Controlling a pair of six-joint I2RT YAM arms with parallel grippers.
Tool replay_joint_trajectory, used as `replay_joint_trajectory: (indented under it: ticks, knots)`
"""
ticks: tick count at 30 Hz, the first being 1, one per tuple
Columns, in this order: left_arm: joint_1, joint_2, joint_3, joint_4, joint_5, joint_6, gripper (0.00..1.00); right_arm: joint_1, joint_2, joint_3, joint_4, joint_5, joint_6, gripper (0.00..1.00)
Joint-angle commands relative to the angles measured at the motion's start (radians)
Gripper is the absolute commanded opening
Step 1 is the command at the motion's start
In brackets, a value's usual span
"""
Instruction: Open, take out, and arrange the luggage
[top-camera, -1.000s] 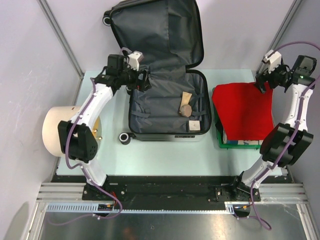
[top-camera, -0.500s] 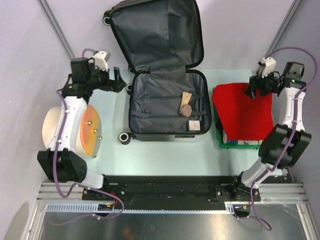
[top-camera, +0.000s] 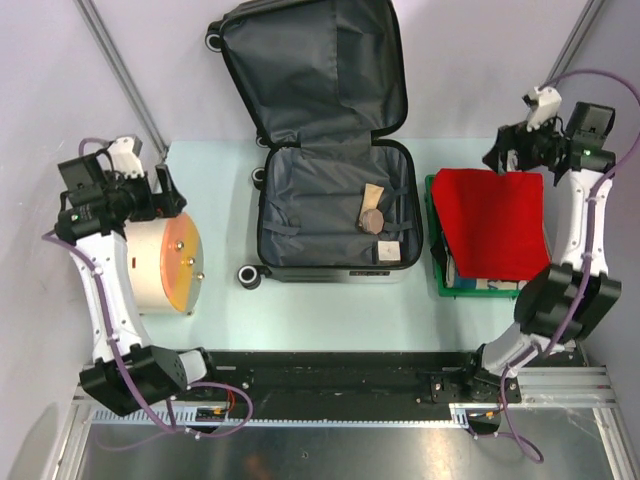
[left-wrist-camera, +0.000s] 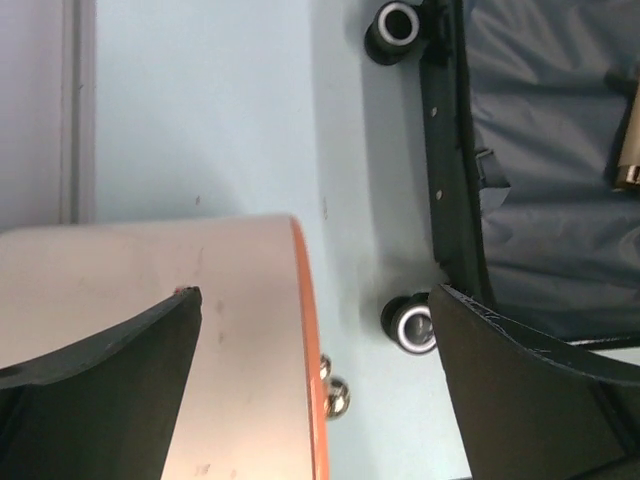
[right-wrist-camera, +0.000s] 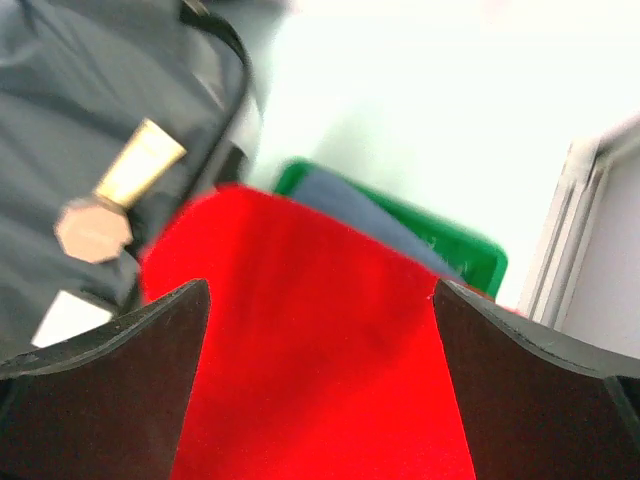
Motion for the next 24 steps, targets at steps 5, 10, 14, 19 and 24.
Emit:
replay_joint_trajectory:
  ticks: [5, 10, 14, 19, 24]
  knots:
    - [0.151, -0.076, -0.013, -0.209, 0.039, 0.208, 1.00, 0.323, -0.272, -0.062, 0.157, 0.004, 0.091, 1.00]
    - [0.251, -0.095, -0.008, -0.366, 0.073, 0.355, 1.00, 0.542, -0.344, -0.230, 0.330, 0.052, 0.147, 1.00]
    - [0.337, -0.107, -0.008, -0.458, 0.075, 0.435, 1.00, 0.670, -0.224, -0.116, 0.215, 0.011, 0.054, 1.00]
    - [0.409, -0.141, -0.004, -0.550, 0.067, 0.533, 1.00, 0.748, -0.029, 0.009, 0.121, -0.146, 0.205, 0.98]
    - [0.432, -0.147, -0.034, -0.601, -0.040, 0.660, 0.99, 0.823, 0.047, -0.048, 0.253, -0.259, 0.229, 0.96]
